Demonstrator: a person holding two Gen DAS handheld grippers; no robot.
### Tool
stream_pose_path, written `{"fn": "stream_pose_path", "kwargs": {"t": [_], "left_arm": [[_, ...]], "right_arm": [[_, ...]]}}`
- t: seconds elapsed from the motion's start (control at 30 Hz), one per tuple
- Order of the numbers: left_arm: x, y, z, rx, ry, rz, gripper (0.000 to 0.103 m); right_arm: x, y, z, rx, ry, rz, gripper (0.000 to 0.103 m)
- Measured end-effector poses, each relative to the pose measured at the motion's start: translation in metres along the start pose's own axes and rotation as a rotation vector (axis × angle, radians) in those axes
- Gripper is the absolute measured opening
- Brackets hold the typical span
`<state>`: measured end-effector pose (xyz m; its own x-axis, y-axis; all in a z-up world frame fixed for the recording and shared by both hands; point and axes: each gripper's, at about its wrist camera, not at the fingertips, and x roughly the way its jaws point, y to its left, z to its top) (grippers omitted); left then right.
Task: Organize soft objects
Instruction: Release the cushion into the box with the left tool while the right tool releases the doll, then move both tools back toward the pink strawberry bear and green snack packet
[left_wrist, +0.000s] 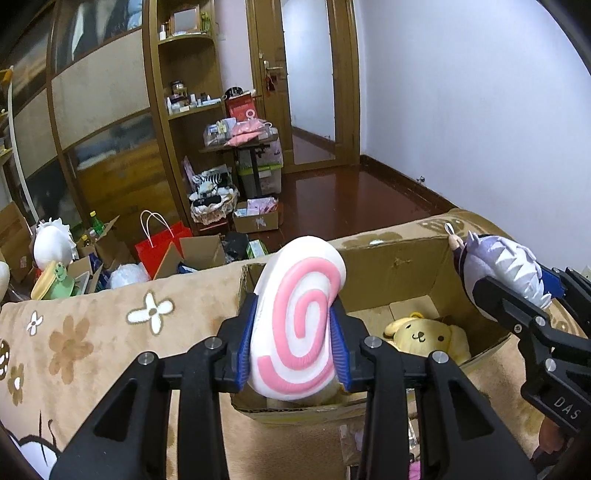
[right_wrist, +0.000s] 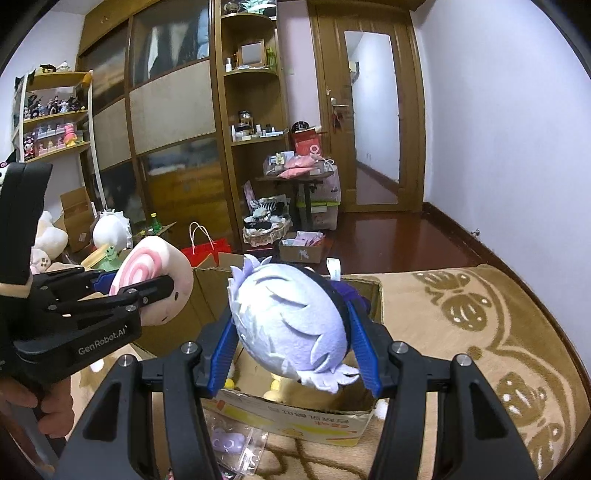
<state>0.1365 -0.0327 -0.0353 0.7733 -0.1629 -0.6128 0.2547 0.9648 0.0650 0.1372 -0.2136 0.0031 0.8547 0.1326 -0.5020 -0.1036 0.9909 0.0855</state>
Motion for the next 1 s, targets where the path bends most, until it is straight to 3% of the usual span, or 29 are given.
{"fn": "stream_pose_path", "kwargs": {"t": [0.47,0.57,0.67,0.77,0.9,1.0], "left_arm": [[0.021,0.005,-0.008,-0.022,0.107,0.022,0.046],[0.017,0.007,-0.006,-0.024,0.089,0.041,0.061],[0.016,0.007,-0.006,-0.024,0.091,0.039,0.071],[0.019,0.007,-0.008,-0.021,0.113,0.05,0.077],[0.014,0.01,-0.008,-0.034,0.114,0.069,0.092],[0.005,0.014,-0.008,-0.052,0.102,0.07,0.096]], "right_arm": [[0.006,0.004,-0.007,-0.008,0.036,0.054,0.061],[0.01,0.002,-0.01,0.0,0.058,0.065,0.062],[0.011,0.0,-0.01,0.011,0.062,0.068,0.068],[0.008,-0.004,-0.01,0.019,0.06,0.072,0.081],[0.003,-0.005,-0.01,0.032,0.059,0.072,0.096],[-0.002,-0.004,-0.009,0.035,0.056,0.075,0.103]]}}
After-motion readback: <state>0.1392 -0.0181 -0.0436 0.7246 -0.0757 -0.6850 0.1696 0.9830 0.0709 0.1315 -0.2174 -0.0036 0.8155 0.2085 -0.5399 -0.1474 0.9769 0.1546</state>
